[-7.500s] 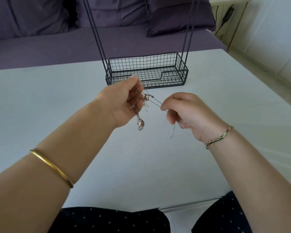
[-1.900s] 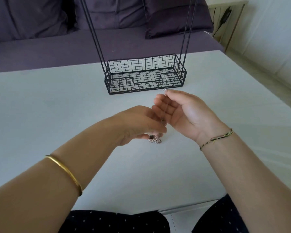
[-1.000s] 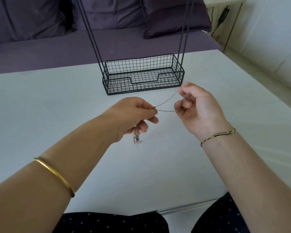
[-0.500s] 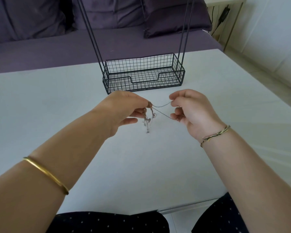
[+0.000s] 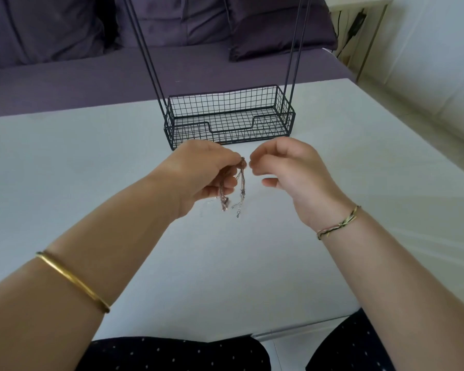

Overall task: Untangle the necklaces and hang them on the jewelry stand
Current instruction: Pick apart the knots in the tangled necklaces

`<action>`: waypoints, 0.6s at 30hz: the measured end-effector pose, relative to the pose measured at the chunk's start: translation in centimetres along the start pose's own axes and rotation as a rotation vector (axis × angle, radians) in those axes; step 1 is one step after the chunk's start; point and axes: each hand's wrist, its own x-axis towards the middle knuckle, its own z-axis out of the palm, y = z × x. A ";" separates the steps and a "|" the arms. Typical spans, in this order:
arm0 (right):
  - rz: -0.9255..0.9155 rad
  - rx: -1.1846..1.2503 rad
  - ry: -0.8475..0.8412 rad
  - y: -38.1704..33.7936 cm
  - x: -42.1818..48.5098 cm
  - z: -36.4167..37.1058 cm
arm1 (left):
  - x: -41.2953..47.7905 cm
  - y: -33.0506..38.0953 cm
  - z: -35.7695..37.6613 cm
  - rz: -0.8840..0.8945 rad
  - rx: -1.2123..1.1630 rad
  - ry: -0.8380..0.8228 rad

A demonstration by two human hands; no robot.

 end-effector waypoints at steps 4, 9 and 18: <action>0.025 0.009 -0.082 -0.1 -0.2 0.5 | 0.0 -0.1 -0.1 0.030 0.022 0.030; -0.045 0.024 -0.105 0.5 -0.3 0.9 | 0.1 0.0 -0.2 0.086 0.063 0.105; -0.059 -0.029 -0.085 0.2 -0.1 0.4 | 0.0 0.0 0.0 0.129 0.184 0.135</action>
